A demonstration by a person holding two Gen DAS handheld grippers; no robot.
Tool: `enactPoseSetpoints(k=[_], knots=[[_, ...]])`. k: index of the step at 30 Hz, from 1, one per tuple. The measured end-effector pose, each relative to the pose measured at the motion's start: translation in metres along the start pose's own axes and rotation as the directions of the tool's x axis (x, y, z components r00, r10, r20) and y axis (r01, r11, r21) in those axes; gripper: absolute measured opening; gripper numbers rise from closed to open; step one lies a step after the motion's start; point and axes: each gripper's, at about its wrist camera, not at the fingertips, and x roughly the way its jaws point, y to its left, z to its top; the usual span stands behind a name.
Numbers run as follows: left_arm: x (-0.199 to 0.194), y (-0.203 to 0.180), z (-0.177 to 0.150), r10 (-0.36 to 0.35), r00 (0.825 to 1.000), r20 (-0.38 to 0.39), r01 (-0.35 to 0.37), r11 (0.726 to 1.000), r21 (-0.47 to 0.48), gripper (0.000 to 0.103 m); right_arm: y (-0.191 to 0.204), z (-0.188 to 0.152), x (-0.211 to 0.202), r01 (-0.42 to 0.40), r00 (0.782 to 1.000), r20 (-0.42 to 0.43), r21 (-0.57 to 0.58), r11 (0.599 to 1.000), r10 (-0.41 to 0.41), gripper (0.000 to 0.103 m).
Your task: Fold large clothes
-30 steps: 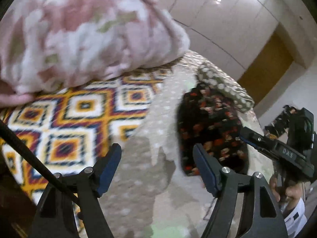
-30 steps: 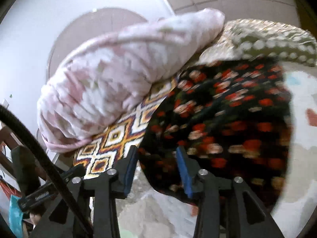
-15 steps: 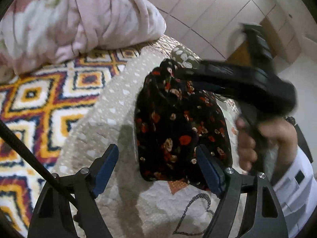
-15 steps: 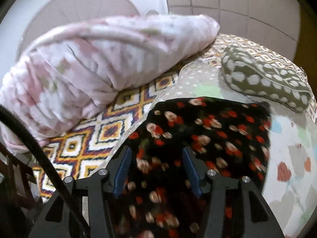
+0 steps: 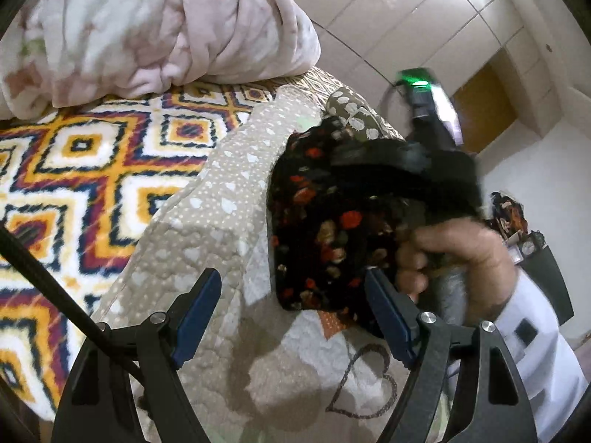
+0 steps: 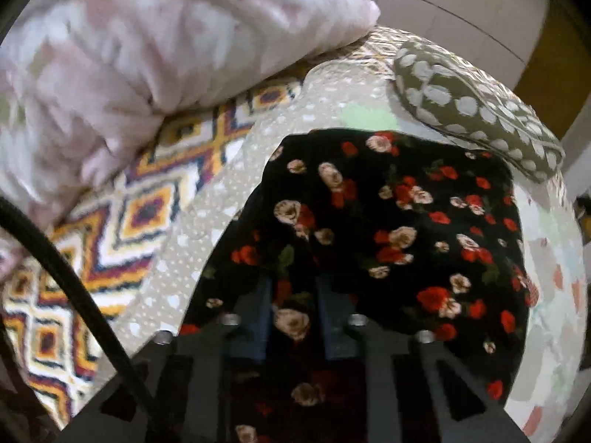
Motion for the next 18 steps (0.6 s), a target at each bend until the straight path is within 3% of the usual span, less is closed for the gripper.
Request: enactPoseSetpoints(k=[4,8,10,11,14,16,18], knots=[[-0.01,0.001,-0.002,0.006,1.0,0.007,-0.006,1.0,0.002,0.079,-0.035,-0.001,-0.047,0.002,0.995,0.098,0.051,0.999,-0.007,0.012],[-0.016,0.005,-0.003,-0.007,1.0,0.011,0.007,1.0,-0.016,0.079,-0.09,-0.005,-0.108,0.132,0.973,0.18,0.086,0.987,-0.146,0.012],[-0.016,0.005,-0.003,-0.007,1.0,0.009,0.007,1.0,-0.018,0.079,-0.108,-0.003,-0.131,0.256,0.939,0.213,0.093,0.962,-0.27,0.011],[-0.016,0.005,-0.004,-0.007,1.0,0.007,0.007,1.0,-0.019,0.079,-0.117,-0.001,-0.145,0.358,0.9,0.226,0.099,0.928,-0.371,0.011],[-0.013,0.005,-0.004,-0.01,1.0,-0.005,0.01,1.0,-0.023,0.079,-0.126,0.004,-0.151,0.457,0.862,0.199,0.095,0.885,-0.466,0.01],[-0.013,0.006,-0.004,-0.005,1.0,-0.006,0.005,1.0,-0.021,0.079,-0.109,0.005,-0.138,0.505,0.842,0.194,0.042,0.862,-0.503,0.01],[-0.015,0.009,-0.004,0.005,1.0,-0.005,-0.005,1.0,-0.02,0.079,-0.079,0.004,-0.113,0.495,0.856,0.177,-0.018,0.868,-0.485,0.01]])
